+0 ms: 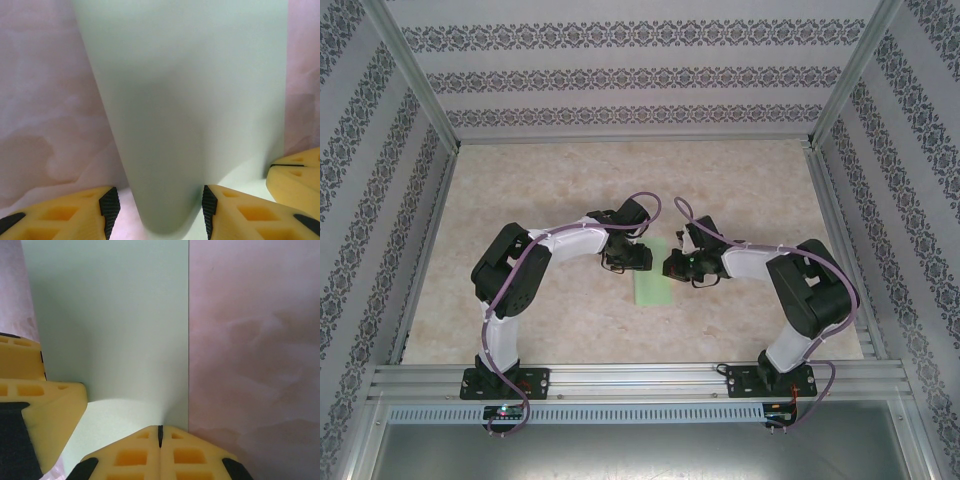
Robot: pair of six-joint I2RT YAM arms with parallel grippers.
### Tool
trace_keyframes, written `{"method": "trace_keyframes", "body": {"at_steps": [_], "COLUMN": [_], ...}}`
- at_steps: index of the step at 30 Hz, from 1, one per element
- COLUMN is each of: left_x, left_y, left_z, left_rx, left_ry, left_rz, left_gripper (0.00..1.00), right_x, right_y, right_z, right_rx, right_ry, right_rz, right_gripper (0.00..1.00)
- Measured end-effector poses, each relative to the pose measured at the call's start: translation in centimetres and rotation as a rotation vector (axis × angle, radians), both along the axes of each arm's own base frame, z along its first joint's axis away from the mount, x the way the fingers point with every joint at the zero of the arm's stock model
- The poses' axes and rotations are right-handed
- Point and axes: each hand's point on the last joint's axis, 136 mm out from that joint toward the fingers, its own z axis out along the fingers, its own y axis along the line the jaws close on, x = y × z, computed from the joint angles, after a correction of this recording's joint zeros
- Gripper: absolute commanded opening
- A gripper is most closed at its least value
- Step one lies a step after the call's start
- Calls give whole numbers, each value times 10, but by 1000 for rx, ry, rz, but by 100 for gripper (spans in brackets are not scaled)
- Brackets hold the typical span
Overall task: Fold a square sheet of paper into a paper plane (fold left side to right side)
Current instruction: Hold the square sheet of paper at the center of the table.
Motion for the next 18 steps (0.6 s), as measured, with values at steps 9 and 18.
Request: {"method": "trace_keyframes", "body": {"at_steps": [9, 18], "left_x": [0, 4], "left_y": [-1, 9], "left_z": [5, 59], "left_rx": [-3, -40], "left_ry": [-15, -161], "left_rz": [-4, 13], "left_gripper": [57, 61], "right_x": [1, 1], "right_y": [0, 0], "right_z": [-1, -2], "right_rx": [-26, -29], "right_ry": [-1, -5], "right_rz": [33, 44], "right_gripper": [0, 0]}}
